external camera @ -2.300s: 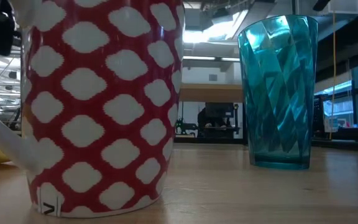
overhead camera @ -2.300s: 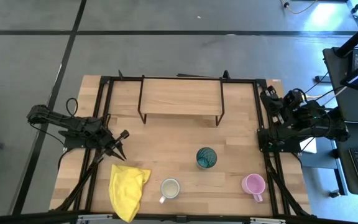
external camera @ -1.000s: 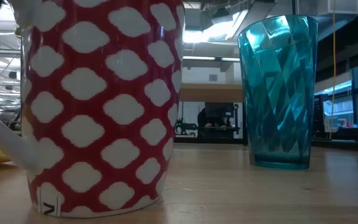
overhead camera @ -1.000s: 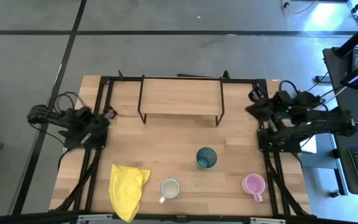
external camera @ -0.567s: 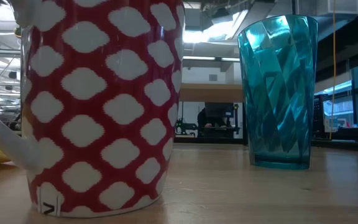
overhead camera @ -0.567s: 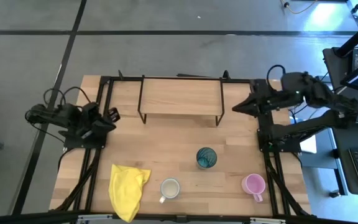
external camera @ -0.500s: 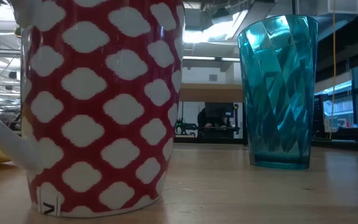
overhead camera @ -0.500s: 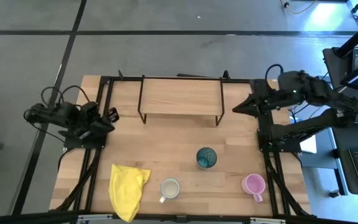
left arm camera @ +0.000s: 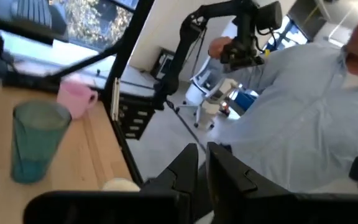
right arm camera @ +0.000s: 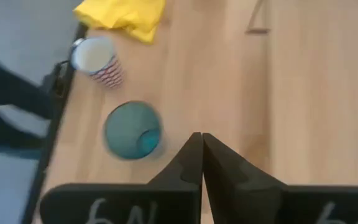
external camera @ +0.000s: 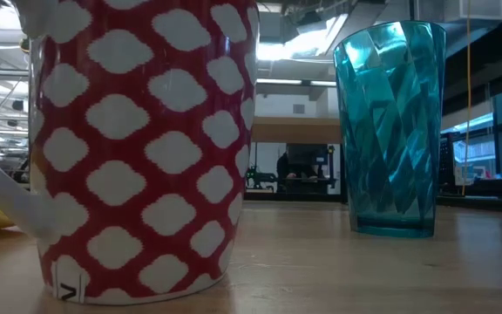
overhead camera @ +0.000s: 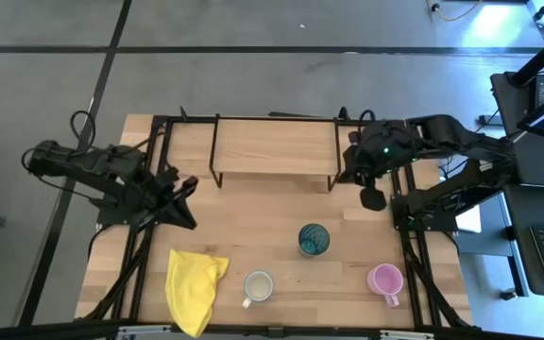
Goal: Stack small to large cups/mugs on shelf
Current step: Put the white/red mug on the shelf
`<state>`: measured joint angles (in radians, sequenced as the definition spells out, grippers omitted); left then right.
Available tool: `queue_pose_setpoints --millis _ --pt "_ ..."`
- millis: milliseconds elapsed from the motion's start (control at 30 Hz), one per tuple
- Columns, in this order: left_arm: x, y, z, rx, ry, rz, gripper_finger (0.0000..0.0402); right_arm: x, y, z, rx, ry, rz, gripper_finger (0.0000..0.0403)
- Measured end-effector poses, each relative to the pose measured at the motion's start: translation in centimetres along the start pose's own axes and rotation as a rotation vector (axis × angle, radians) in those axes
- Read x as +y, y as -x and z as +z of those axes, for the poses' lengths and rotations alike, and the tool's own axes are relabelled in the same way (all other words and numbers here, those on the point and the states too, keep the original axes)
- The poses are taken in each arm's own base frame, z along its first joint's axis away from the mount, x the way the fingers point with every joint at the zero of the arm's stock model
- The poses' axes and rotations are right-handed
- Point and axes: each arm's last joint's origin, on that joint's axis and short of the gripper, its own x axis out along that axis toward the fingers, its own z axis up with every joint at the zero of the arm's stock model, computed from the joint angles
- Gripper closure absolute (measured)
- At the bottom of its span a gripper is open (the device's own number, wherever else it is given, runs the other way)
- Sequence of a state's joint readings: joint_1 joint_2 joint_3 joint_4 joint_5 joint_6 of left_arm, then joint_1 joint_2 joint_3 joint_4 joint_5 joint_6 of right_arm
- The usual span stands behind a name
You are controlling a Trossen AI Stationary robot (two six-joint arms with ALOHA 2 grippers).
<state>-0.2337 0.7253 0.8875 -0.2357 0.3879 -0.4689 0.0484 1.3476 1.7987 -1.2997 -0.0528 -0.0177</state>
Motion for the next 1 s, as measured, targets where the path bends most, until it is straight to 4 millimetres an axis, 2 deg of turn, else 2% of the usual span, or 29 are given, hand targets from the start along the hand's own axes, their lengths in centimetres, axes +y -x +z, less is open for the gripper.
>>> queue_pose_setpoints --millis 133,300,567,633,733,867,1000 --pt "-0.8 0.1 1.4 -0.033 -0.092 -0.015 0.0374 -0.1 1.3 0.7 -0.058 0.019 -0.058 0.0390" --pt "-1.4 0.8 2.2 -0.091 -0.183 -0.029 0.0374 0.1 2.3 0.9 -0.101 0.023 -0.059 0.0390" --pt "-2.4 2.1 3.4 -0.258 -0.253 -0.019 0.0374 0.8 1.7 -1.1 0.143 0.000 -0.059 0.0390" --pt "-2.5 2.2 3.6 -0.288 -0.259 -0.009 0.0374 0.8 1.6 -1.1 0.147 -0.004 -0.063 0.0390" --pt "-2.5 2.2 3.8 -0.317 -0.257 0.025 0.0374 1.0 2.1 0.4 -0.041 -0.038 0.039 0.0390" --pt "-2.3 2.2 3.9 -0.337 -0.248 0.075 0.0374 1.3 3.6 2.1 -0.293 0.024 0.244 0.0390" --pt "-2.1 2.0 3.9 -0.353 -0.237 0.125 0.0374 1.4 4.7 3.6 -0.477 0.015 0.314 0.0390"
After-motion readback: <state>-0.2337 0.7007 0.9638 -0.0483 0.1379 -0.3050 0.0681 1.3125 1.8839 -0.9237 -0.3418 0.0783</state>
